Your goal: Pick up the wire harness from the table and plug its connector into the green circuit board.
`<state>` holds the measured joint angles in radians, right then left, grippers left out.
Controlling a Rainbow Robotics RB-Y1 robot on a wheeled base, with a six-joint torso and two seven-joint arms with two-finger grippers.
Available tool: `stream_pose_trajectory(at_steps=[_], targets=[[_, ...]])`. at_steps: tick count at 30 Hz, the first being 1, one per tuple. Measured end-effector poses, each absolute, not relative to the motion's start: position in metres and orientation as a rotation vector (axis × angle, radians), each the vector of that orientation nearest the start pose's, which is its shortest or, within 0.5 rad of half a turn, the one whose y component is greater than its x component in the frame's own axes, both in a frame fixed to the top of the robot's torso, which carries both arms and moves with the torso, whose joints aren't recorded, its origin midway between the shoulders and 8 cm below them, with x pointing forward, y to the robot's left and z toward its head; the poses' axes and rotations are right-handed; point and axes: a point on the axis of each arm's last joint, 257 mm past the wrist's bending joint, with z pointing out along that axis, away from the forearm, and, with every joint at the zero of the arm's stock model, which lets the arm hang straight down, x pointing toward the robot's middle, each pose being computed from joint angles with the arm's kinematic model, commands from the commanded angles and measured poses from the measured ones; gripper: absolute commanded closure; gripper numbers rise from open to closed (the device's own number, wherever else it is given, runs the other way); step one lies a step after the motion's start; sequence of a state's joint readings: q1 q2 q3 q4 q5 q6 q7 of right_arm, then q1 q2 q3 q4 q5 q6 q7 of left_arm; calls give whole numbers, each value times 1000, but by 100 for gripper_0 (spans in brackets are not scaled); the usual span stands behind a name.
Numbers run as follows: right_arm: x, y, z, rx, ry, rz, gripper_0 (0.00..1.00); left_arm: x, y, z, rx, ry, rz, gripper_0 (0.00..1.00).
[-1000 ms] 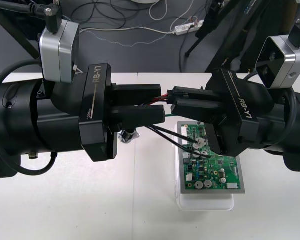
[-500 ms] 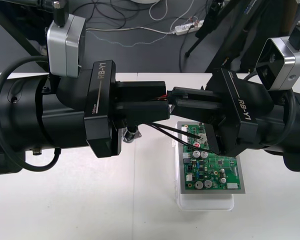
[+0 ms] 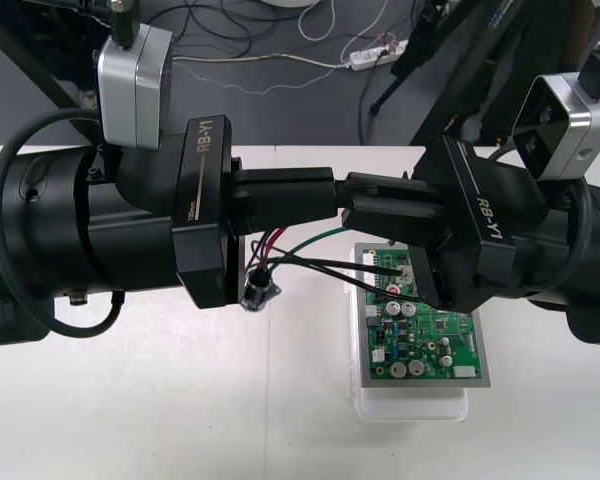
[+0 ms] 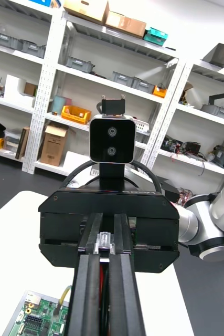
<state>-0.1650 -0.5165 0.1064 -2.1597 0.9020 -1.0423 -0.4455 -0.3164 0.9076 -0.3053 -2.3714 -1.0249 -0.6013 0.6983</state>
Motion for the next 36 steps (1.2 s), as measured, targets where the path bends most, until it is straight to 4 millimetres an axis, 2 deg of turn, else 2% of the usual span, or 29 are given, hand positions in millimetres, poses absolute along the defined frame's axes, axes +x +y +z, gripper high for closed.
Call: stream_pose_trajectory(at_steps=[14,15,17,18,19,22,30,36], targets=[[270,-14,44,-1047,920,1314,98,271,-14,47,1113,1154,-1157,100],[270,-14,44,-1047,920,1314,90,271,-14,47,1113,1154,-1157,100],[270,-14,44,-1047,920,1314,39,271,-14,47,1113,1154,-1157,100],[270,-14,44,-1047,920,1314,31,271,-14,47,1113,1155,-1157,100],[270,-14,44,-1047,920,1314,16,271,-14,47,1113,1155,-1157,100],[270,-14,44,-1047,920,1314,0,271,-14,47,1113,1155,-1157,100],[271,-16,39,-1067,940,1300,0,271,-14,47,1113,1154,-1157,100],[267,-26,18,-1168,1008,1256,0,274,-14,46,1109,1160,-1155,100]])
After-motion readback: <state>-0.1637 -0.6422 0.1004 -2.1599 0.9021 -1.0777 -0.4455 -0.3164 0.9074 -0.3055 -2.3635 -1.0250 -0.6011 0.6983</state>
